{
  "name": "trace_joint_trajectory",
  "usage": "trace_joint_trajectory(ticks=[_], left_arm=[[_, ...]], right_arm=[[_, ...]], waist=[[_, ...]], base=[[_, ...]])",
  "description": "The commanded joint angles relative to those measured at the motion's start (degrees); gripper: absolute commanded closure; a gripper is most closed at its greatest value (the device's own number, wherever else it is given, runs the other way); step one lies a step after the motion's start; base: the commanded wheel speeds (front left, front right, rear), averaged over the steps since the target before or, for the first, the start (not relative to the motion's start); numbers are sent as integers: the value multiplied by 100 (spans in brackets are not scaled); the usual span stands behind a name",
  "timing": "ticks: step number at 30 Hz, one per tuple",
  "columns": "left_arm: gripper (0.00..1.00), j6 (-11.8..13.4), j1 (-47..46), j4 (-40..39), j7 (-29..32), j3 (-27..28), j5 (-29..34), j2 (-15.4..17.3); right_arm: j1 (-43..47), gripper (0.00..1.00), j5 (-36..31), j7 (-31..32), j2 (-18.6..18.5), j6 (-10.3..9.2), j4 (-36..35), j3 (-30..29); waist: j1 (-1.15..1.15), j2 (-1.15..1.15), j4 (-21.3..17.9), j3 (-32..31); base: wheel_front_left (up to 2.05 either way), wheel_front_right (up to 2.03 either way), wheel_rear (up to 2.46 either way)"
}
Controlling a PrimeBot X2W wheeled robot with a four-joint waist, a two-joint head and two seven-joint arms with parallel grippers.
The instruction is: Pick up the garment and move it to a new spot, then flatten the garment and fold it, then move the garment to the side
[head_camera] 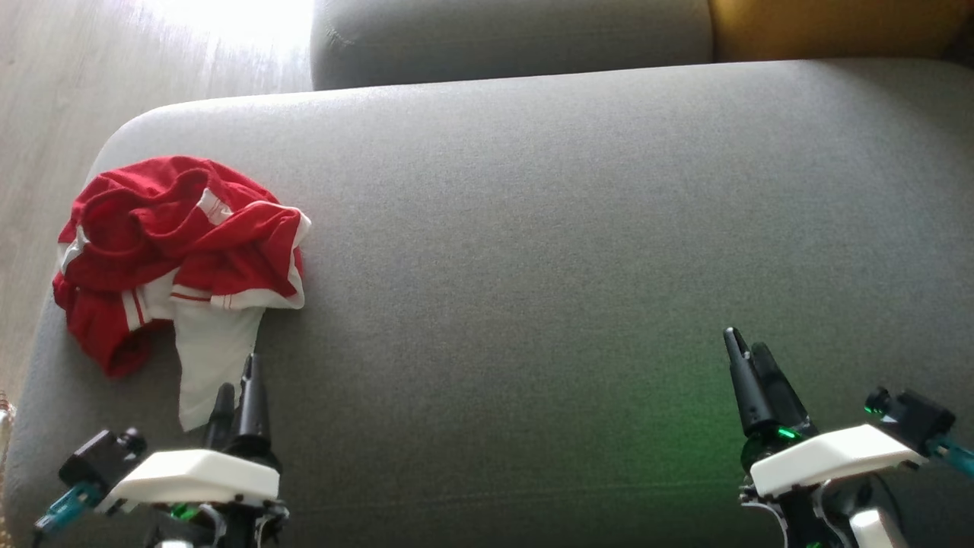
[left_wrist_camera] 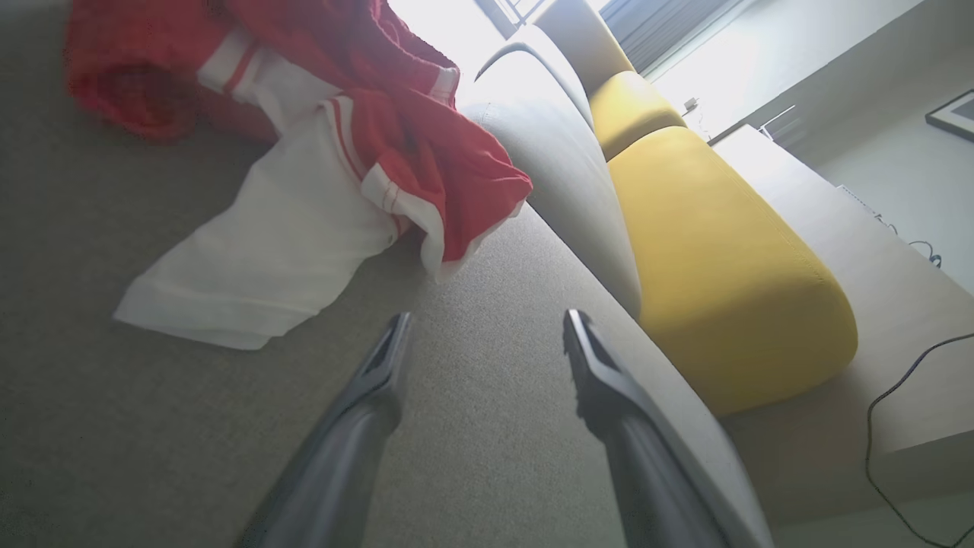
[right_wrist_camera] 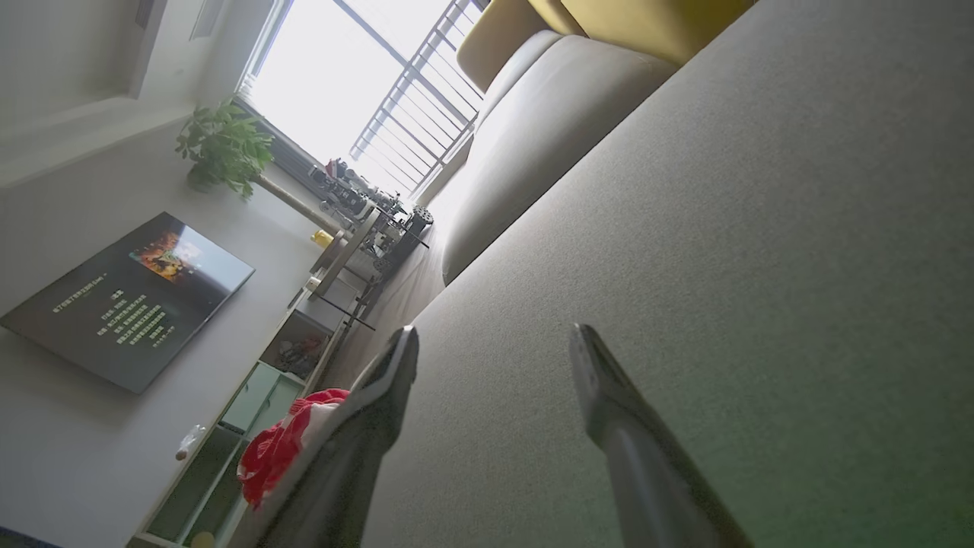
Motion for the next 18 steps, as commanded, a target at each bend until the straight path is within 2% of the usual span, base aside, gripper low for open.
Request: trace_joint_trajectory(ticks=[1,18], left_arm=[[0,21,-292,-260,-66,42,143,70],[0,255,-286,-703,-355,-32,1160,88]], right_arm=[[-327,0,-138,-68,-45,0,-254,95],[-399,0,-1150,-355,-57,-1,-430,238]], waist=[[0,0,-1,0],[0,0,-4,21]], base=[[0,0,0],[0,0,0]])
